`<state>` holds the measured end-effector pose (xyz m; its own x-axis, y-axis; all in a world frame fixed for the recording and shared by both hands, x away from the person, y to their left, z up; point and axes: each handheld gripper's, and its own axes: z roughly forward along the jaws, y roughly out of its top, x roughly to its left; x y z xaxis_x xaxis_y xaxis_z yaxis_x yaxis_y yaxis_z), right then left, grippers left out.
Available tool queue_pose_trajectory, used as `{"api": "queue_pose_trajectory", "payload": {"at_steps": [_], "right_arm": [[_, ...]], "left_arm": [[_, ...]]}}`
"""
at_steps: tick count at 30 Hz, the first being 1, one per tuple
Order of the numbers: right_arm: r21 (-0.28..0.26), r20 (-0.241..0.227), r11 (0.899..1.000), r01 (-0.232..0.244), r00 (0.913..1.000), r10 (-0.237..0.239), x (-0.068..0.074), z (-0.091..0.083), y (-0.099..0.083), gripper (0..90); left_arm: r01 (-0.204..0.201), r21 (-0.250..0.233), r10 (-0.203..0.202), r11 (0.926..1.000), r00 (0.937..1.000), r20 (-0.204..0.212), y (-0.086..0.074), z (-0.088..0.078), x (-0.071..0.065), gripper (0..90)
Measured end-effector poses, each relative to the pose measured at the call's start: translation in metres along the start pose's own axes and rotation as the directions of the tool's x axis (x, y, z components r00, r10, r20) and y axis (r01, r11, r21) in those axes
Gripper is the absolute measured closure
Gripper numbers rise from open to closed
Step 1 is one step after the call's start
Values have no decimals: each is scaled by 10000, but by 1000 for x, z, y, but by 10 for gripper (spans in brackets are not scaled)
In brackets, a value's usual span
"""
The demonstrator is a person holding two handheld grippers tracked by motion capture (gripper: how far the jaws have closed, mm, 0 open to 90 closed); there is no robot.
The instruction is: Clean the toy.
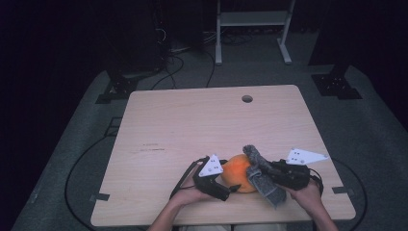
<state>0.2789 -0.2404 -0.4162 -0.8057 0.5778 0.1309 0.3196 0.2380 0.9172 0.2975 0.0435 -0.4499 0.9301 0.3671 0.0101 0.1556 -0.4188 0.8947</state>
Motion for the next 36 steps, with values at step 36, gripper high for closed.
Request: {"api": "queue_pose_trajectory", "payload": {"at_steps": [36], "right_arm": [[34, 714, 9990, 451, 9964, -453, 10, 2, 18, 757]], "left_arm": [[-528, -81, 523, 9986, 9972, -534, 27, -23, -7, 247]]}}
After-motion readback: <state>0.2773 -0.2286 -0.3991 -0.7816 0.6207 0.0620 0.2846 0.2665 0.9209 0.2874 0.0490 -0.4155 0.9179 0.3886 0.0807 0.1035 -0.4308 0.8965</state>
